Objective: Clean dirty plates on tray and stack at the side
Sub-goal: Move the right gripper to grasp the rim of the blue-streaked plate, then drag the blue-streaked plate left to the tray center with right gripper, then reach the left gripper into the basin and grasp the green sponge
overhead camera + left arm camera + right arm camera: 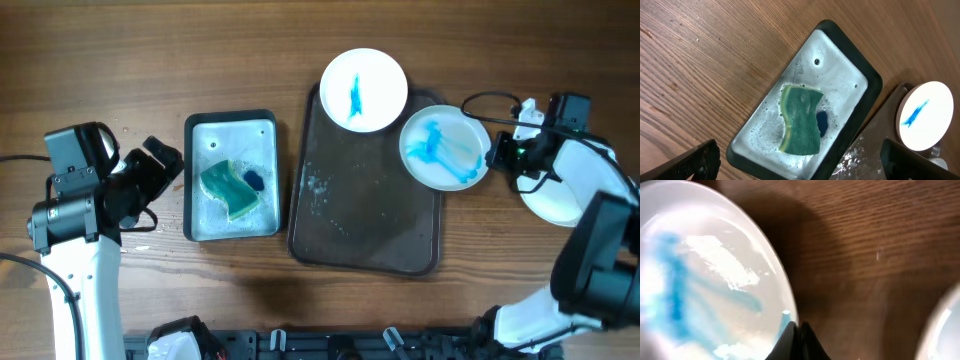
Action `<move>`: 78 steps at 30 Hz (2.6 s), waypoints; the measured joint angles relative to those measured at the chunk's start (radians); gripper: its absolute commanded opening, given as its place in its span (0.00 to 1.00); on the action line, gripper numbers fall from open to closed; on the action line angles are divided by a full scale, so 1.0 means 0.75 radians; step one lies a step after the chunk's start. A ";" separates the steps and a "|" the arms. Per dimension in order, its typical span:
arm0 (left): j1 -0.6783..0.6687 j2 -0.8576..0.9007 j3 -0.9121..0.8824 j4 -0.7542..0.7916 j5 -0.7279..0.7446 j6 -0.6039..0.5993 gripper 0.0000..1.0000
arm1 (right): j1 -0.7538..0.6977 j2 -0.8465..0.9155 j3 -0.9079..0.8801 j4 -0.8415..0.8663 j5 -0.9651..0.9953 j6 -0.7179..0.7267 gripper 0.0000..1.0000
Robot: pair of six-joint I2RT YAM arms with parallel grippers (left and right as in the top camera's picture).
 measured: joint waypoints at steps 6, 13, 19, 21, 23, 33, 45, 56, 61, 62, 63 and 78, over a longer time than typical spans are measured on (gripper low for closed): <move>0.000 0.000 0.001 0.001 0.000 0.000 1.00 | 0.143 -0.243 -0.002 -0.194 0.008 0.150 0.04; 0.000 0.000 0.001 0.000 0.000 0.000 1.00 | 0.466 -0.316 -0.014 -0.417 0.157 0.545 0.04; 0.000 0.000 0.001 0.001 0.000 0.000 1.00 | 0.731 -0.316 -0.154 -0.239 0.261 0.991 0.04; 0.000 0.000 0.001 0.000 0.000 0.000 1.00 | 0.805 -0.316 -0.224 -0.199 0.276 1.158 0.14; 0.000 0.000 0.000 0.000 0.000 0.000 1.00 | 0.837 -0.316 -0.266 -0.197 0.287 1.251 0.27; 0.000 0.000 0.001 0.000 0.000 0.000 1.00 | 0.842 -0.452 -0.253 -0.204 0.323 0.934 0.67; 0.001 0.000 0.000 0.079 0.027 -0.012 1.00 | 0.836 -0.427 -0.184 -0.058 0.380 0.370 0.50; -0.072 0.004 0.001 -0.064 0.236 0.113 1.00 | 0.661 -0.098 -0.186 0.096 0.269 0.245 0.25; -0.175 0.039 0.001 -0.066 0.243 0.167 1.00 | 0.587 -0.089 -0.186 0.116 0.125 0.197 0.21; -0.187 0.045 0.001 -0.063 0.244 0.171 1.00 | 0.587 -0.080 -0.186 0.116 0.111 0.193 0.20; -0.194 0.047 0.001 -0.053 0.246 0.175 1.00 | 0.588 -0.067 -0.186 0.118 0.086 0.184 0.17; -0.360 0.233 -0.040 -0.033 -0.030 0.062 0.75 | 0.583 -0.031 -0.186 0.121 0.021 0.237 0.04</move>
